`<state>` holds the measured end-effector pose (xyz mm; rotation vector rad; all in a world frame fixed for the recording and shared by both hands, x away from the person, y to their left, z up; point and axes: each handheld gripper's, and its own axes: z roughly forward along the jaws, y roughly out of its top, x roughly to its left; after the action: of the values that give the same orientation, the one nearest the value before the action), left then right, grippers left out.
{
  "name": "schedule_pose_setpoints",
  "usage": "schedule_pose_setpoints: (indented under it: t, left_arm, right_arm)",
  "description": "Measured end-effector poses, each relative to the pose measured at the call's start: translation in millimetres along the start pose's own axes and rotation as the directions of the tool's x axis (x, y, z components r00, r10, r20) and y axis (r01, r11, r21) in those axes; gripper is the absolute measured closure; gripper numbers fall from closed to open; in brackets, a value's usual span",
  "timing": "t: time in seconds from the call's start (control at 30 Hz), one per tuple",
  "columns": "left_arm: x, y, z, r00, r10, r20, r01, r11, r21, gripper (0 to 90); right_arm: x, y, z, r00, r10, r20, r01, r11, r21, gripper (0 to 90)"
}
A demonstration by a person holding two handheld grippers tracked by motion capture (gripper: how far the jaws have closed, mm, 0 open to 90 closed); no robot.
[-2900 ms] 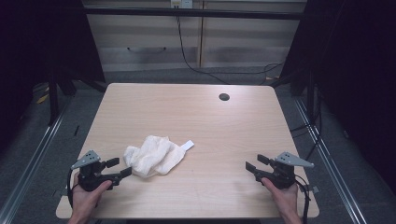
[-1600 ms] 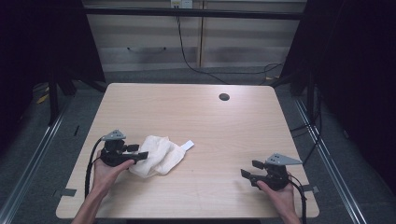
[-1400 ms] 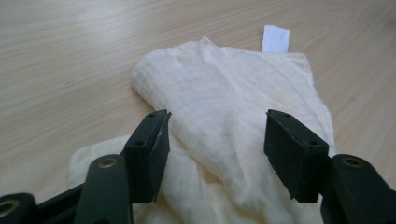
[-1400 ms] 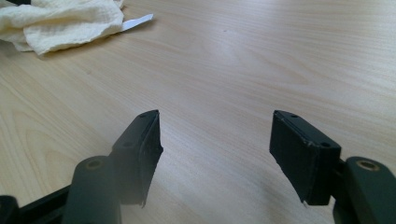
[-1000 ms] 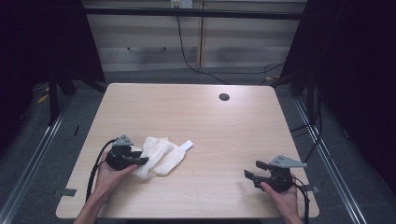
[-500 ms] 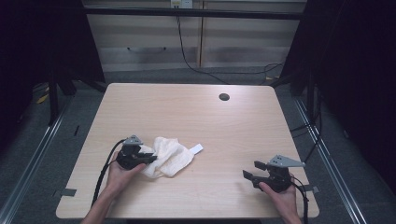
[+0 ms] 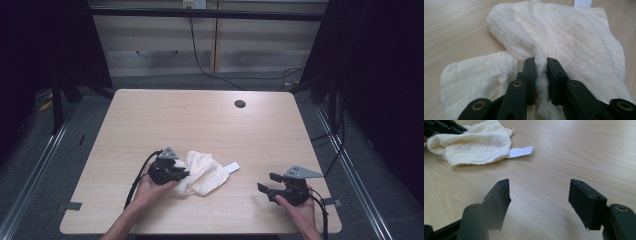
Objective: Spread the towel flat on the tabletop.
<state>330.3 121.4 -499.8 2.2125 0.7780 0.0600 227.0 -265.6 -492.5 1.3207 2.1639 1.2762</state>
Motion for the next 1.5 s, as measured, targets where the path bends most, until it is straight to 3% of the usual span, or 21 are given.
schedule_pose_setpoints:
  t: [0.1, 0.17, 0.27, 0.33, 0.37, 0.47, 0.53, 0.6, 0.67, 0.77, 0.87, 0.93, 1.0, 1.1, 1.17, 1.23, 1.3, 1.37, 1.5]
  left_arm:
    - [-8.1, 1.9, 7.0, 0.9996, -0.004, 0.028, 0.004, 0.9999, -0.016, 77.9]
    - [-12.5, 0.2, 7.3, 0.9999, 0.003, 0.016, -0.003, 0.9997, -0.024, 77.8]
    - [-10.7, -1.4, 7.1, 0.9987, -0.030, 0.041, 0.031, 0.9988, -0.037, 75.9]
    - [-9.2, -1.4, 5.8, 0.9984, -0.043, 0.035, 0.045, 0.9981, -0.041, 74.0]
    - [-8.6, -1.5, 4.3, 0.9986, -0.043, 0.032, 0.045, 0.9976, -0.052, 67.2]
    - [-5.4, -0.5, -1.9, 0.9957, -0.072, 0.057, 0.077, 0.9927, -0.092, 60.7]
    - [-4.0, 1.2, -16.5, 0.9966, -0.066, 0.050, 0.072, 0.9880, -0.137, 49.3]
    - [-3.9, 1.0, -22.5, 0.9973, -0.063, 0.037, 0.068, 0.9873, -0.143, 47.2]
    - [-1.3, -1.9, -37.9, 0.9974, -0.063, 0.034, 0.068, 0.9842, -0.164, 38.7]
    - [2.3, -8.4, -57.4, 0.9983, -0.056, 0.020, 0.058, 0.9833, -0.172, 36.4]
    - [7.8, -22.1, -77.1, 0.9982, -0.059, -0.006, 0.057, 0.9847, -0.164, 34.2]
    - [12.5, -32.8, -87.1, 0.9977, -0.067, -0.015, 0.063, 0.9825, -0.175, 33.4]
    - [18.1, -44.5, -94.8, 0.9948, -0.098, -0.027, 0.090, 0.9747, -0.204, 33.0]
    - [24.6, -50.4, -100.8, 0.9929, -0.102, -0.062, 0.087, 0.9730, -0.214, 31.6]
    - [30.6, -53.0, -102.2, 0.9903, -0.128, -0.054, 0.112, 0.9675, -0.227, 29.2]
    - [31.5, -54.4, -100.9, 0.9899, -0.126, -0.065, 0.109, 0.9707, -0.214, 27.9]
    - [30.0, -55.3, -98.4, 0.9941, -0.094, -0.054, 0.081, 0.9743, -0.210, 26.3]
    - [27.7, -54.4, -96.3, 0.9952, -0.065, -0.073, 0.049, 0.9775, -0.205, 25.9]
    - [29.9, -53.9, -92.8, 0.9953, -0.079, -0.056, 0.066, 0.9765, -0.205, 25.0]
  right_arm:
    - [0.6, 0.3, 0.5, 1.0000, -0.004, -0.002, 0.004, 1.000, 0.006, 33.3]
    - [2.2, 0.3, -0.8, 0.9999, -0.010, -0.008, 0.010, 1.000, 0.001, 33.5]
    - [2.5, 0.3, -1.0, 0.9999, -0.008, -0.014, 0.008, 1.000, 0.003, 33.6]
    - [2.6, 0.4, -0.7, 0.9998, -0.007, -0.016, 0.007, 1.000, 0.006, 33.9]
    - [3.1, 0.7, -0.2, 0.9998, -0.005, -0.020, 0.005, 1.000, 0.011, 34.0]
    - [3.5, 1.3, 0.0, 0.9995, -0.004, -0.030, 0.004, 1.000, 0.008, 34.0]
    - [1.3, 5.9, -1.2, 0.9987, 0.007, -0.051, -0.005, 1.000, 0.023, 33.0]
    - [0.2, 7.8, -1.4, 0.9984, 0.002, -0.057, -0.001, 1.000, 0.022, 33.0]
    - [1.5, 14.9, -2.1, 0.9982, -0.006, -0.060, 0.008, 1.000, 0.028, 33.4]
    - [4.6, 19.1, -0.3, 0.9978, -0.015, -0.064, 0.018, 0.999, 0.043, 34.4]
    - [9.6, 26.7, 6.4, 0.9945, -0.045, -0.094, 0.052, 0.996, 0.067, 37.2]
    - [13.3, 34.9, 13.2, 0.9892, -0.069, -0.129, 0.080, 0.994, 0.080, 44.8]
    - [16.5, 44.2, 20.4, 0.9852, -0.087, -0.148, 0.101, 0.991, 0.090, 53.5]
    - [18.5, 57.3, 32.6, 0.9812, -0.100, -0.165, 0.118, 0.988, 0.101, 64.0]
    - [16.2, 65.3, 49.5, 0.9768, -0.086, -0.196, 0.108, 0.988, 0.108, 68.4]
    - [15.1, 65.0, 54.8, 0.9760, -0.081, -0.202, 0.105, 0.988, 0.113, 68.5]
    - [13.9, 61.9, 63.2, 0.9755, -0.073, -0.208, 0.101, 0.987, 0.129, 68.3]
    - [14.5, 59.9, 67.8, 0.9738, -0.081, -0.213, 0.116, 0.981, 0.156, 66.0]
    - [15.1, 56.6, 74.4, 0.9712, -0.093, -0.219, 0.134, 0.975, 0.179, 63.5]
